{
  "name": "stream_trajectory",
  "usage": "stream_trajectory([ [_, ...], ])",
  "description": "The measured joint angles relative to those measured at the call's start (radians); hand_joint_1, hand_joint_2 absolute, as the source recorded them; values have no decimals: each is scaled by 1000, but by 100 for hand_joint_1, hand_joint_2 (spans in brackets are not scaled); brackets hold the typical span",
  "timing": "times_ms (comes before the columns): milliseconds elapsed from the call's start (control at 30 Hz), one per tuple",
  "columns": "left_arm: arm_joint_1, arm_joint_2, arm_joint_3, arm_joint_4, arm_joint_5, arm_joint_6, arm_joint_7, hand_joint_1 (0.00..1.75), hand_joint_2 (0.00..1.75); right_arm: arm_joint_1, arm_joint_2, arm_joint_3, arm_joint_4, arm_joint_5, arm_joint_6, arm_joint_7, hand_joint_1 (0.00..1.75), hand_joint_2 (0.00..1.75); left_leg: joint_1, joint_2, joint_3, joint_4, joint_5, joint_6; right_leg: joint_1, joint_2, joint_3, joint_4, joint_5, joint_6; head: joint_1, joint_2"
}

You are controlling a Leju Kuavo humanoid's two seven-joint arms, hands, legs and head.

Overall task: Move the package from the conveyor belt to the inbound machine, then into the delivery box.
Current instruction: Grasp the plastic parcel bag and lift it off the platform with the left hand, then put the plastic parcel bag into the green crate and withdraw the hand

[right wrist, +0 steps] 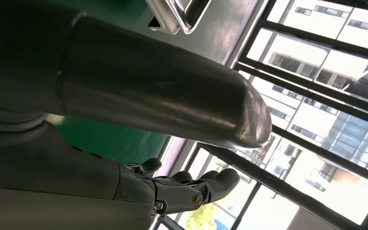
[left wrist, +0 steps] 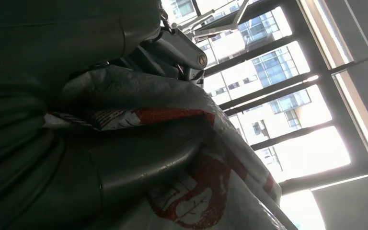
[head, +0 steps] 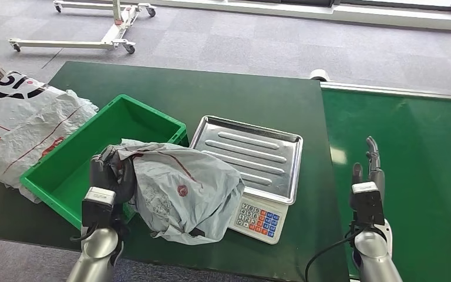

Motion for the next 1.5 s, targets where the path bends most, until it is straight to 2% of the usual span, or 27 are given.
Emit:
stream_trajectory([
  [267,39,2,50,-34,-18,11,6,175,175,33,-3,-33,-44,4,1,2,0,0,0,0,0,0,0,0,0,0,0,0,0,0,0,0],
  [867,49,4,89,-38,-34,18,12,175,175,71,-3,-60,-93,8,0,5,0,0,0,0,0,0,0,0,0,0,0,0,0,0,0,0],
  [1000,54,11,110,-21,-124,93,30,175,175,87,-3,-62,-109,18,0,9,0,0,0,0,0,0,0,0,0,0,0,0,0,0,0,0],
  [1100,36,36,148,70,-224,170,34,175,175,108,-3,-64,-130,33,10,10,0,0,0,0,0,0,0,0,0,0,0,0,0,0,0,0],
  [1200,-65,70,182,279,-357,264,51,175,175,107,0,-64,-137,59,34,16,0,0,0,-2,0,0,3,-2,1,-2,-1,0,0,-1,0,0],
  [1333,-322,121,195,646,-572,396,178,175,175,70,16,-52,-137,98,63,50,0,0,1,-7,-1,-1,8,-4,1,-6,-1,3,2,-5,0,0],
  [1433,-463,161,196,840,-671,417,296,175,175,56,22,-41,-137,109,72,59,0,0,1,-4,-2,-1,11,-6,2,-5,-3,5,6,-9,0,0],
  [1500,-519,181,196,926,-695,416,325,175,175,55,23,-38,-137,110,73,60,0,0,2,-3,-2,-1,13,-6,3,-4,-4,5,8,-9,0,0],
])
